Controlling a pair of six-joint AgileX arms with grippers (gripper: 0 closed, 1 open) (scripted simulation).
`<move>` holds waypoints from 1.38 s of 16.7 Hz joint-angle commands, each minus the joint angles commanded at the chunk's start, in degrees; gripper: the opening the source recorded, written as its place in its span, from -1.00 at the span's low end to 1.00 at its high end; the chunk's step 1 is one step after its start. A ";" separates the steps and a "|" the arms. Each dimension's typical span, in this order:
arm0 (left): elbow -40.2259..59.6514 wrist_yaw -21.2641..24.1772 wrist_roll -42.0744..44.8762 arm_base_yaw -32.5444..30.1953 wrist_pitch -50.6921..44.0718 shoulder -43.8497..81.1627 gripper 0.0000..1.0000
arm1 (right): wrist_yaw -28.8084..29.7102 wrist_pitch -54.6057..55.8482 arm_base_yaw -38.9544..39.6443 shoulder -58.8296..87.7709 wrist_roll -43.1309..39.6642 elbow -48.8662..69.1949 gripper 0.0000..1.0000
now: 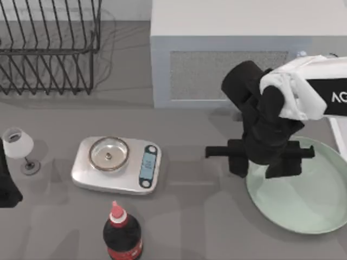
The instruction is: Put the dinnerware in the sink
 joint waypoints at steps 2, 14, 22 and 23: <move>0.00 0.00 0.00 0.00 0.00 0.00 1.00 | 1.04 -0.21 -0.85 -5.49 -0.49 0.42 -1.00; 0.00 0.00 0.00 0.00 0.00 0.00 1.00 | 1.78 -37.12 6.92 -3.25 4.08 38.56 -1.00; 0.00 0.00 0.00 0.00 0.00 0.00 1.00 | 1.00 -59.89 -1.28 -4.04 -0.97 61.55 -1.00; 0.00 0.00 0.00 0.00 0.00 0.00 1.00 | 0.99 -60.10 -1.45 -4.05 -1.07 61.75 -1.00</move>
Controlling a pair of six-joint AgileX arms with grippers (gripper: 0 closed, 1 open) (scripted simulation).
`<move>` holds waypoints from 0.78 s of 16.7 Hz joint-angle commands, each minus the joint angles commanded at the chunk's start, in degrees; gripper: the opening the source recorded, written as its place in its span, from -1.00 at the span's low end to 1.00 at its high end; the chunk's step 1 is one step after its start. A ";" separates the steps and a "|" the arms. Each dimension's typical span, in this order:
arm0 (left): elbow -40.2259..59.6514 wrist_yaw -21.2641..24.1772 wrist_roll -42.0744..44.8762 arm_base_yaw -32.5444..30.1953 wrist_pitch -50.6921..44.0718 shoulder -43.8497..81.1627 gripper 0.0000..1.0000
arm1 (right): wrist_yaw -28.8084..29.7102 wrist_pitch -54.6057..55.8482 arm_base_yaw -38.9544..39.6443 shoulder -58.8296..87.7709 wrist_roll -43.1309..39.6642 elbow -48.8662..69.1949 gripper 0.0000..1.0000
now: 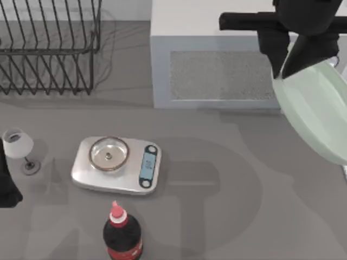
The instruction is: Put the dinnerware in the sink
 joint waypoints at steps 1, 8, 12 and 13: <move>0.00 0.00 0.00 0.00 0.00 0.00 1.00 | 0.00 0.00 0.00 0.00 0.00 0.00 -1.00; 0.00 0.00 0.00 0.00 0.00 0.00 1.00 | 0.92 -0.30 -4.91 0.67 -3.32 5.02 -1.00; 0.00 0.00 0.00 0.00 0.00 0.00 1.00 | 1.59 -0.43 -15.14 6.83 -10.91 13.62 -1.00; 0.00 0.00 0.00 0.00 0.00 0.00 1.00 | 1.66 -0.35 -18.00 9.12 -13.20 15.95 -1.00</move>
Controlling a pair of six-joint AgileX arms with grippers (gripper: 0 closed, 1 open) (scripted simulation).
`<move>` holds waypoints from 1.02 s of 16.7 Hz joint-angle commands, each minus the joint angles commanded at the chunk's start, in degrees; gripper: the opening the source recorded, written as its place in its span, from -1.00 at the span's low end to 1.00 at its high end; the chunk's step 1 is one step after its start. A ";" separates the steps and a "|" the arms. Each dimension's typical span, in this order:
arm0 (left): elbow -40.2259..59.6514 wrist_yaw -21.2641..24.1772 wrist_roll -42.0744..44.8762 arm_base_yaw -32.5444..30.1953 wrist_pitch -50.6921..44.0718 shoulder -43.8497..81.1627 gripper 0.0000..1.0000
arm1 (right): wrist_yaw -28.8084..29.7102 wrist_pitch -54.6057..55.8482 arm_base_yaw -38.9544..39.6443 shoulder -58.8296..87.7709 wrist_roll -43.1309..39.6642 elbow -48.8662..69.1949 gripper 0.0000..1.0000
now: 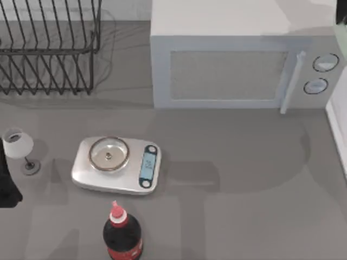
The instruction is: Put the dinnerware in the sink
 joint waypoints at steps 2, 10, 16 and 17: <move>0.00 0.00 0.00 0.00 0.00 0.00 1.00 | 0.02 0.27 -5.62 5.25 -4.80 4.56 -1.00; 0.00 0.00 0.00 0.00 0.00 0.00 1.00 | -1.82 1.44 -17.99 28.30 -21.27 16.62 -1.00; 0.00 0.00 0.00 0.00 0.00 0.00 1.00 | -2.29 1.59 -18.51 31.27 -23.24 17.73 -1.00; 0.00 0.00 0.00 0.00 0.00 0.00 1.00 | -2.29 1.59 -18.51 31.27 -23.24 17.73 -1.00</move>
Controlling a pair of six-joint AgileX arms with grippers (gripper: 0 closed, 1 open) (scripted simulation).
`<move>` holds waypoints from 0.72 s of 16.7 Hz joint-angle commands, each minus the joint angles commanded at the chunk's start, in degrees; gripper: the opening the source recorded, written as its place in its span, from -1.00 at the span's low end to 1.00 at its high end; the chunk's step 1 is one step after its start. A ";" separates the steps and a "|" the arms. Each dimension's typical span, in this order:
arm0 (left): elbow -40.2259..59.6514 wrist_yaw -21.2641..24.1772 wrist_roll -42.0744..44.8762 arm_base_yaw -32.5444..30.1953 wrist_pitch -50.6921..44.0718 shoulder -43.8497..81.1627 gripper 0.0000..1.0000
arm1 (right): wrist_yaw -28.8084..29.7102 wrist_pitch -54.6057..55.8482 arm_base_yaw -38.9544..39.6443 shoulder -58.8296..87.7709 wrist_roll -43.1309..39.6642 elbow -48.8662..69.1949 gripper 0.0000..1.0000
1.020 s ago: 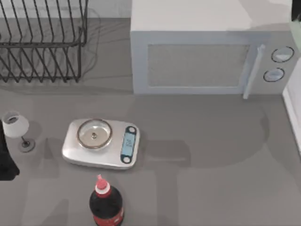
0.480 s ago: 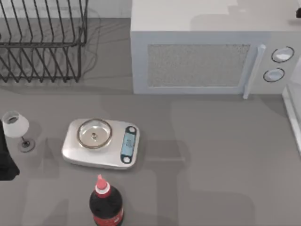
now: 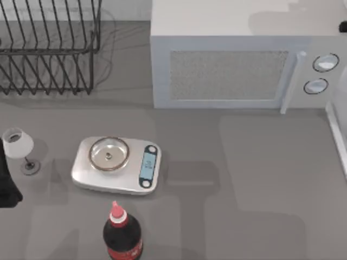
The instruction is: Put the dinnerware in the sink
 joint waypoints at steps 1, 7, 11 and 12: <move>0.00 0.00 0.00 0.00 0.00 0.00 1.00 | 0.00 0.00 0.00 0.00 0.00 0.00 -0.85; 0.00 0.00 0.00 0.00 0.00 0.00 1.00 | 0.00 0.00 0.00 0.00 0.00 0.00 0.06; 0.00 0.00 0.00 0.00 0.00 0.00 1.00 | 0.00 0.00 0.00 0.00 0.00 0.00 0.66; 0.00 0.00 0.00 0.00 0.00 0.00 1.00 | 0.00 0.00 0.00 0.00 0.00 0.00 0.81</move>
